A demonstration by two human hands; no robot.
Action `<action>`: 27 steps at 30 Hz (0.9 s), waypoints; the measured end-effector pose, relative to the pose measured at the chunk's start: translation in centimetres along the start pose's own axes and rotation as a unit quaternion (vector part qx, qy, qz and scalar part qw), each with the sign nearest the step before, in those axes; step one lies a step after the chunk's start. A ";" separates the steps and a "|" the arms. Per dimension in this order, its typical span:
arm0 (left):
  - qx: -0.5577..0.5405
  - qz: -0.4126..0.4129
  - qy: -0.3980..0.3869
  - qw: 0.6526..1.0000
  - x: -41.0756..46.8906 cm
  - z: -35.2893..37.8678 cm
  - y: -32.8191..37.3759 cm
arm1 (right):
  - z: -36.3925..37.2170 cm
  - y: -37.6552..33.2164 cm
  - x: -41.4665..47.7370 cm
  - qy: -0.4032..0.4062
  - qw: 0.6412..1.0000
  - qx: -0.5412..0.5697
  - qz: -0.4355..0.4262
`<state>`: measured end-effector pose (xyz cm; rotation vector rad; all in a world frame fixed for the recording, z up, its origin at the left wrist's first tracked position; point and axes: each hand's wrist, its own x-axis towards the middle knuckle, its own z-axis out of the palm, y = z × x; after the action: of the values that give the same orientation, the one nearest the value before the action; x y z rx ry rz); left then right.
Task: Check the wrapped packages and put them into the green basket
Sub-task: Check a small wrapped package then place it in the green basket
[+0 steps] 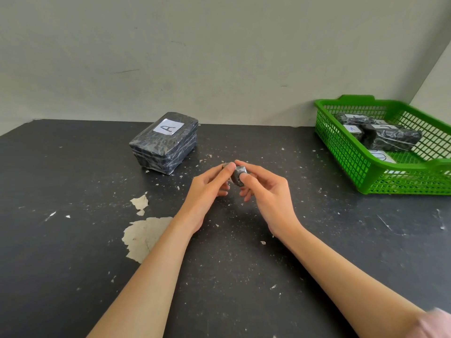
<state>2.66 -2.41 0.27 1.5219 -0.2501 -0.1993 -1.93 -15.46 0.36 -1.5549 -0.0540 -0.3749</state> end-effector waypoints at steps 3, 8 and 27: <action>-0.003 0.002 0.001 1.000 0.0 0.0 -0.1 | 0.0 0.0 0.0 0.003 1.000 -0.006 0.007; -0.004 0.006 -0.002 1.000 0.0 -0.1 -0.1 | 0.1 0.0 -0.1 -0.002 1.000 0.007 0.010; 0.051 0.151 0.136 0.978 -0.2 0.7 -0.6 | -0.5 1.0 1.1 0.034 0.975 0.148 0.159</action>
<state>2.31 -3.04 -0.30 1.5723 -0.2721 0.2651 -0.67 -16.18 -0.30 -1.2285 0.1840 -0.1555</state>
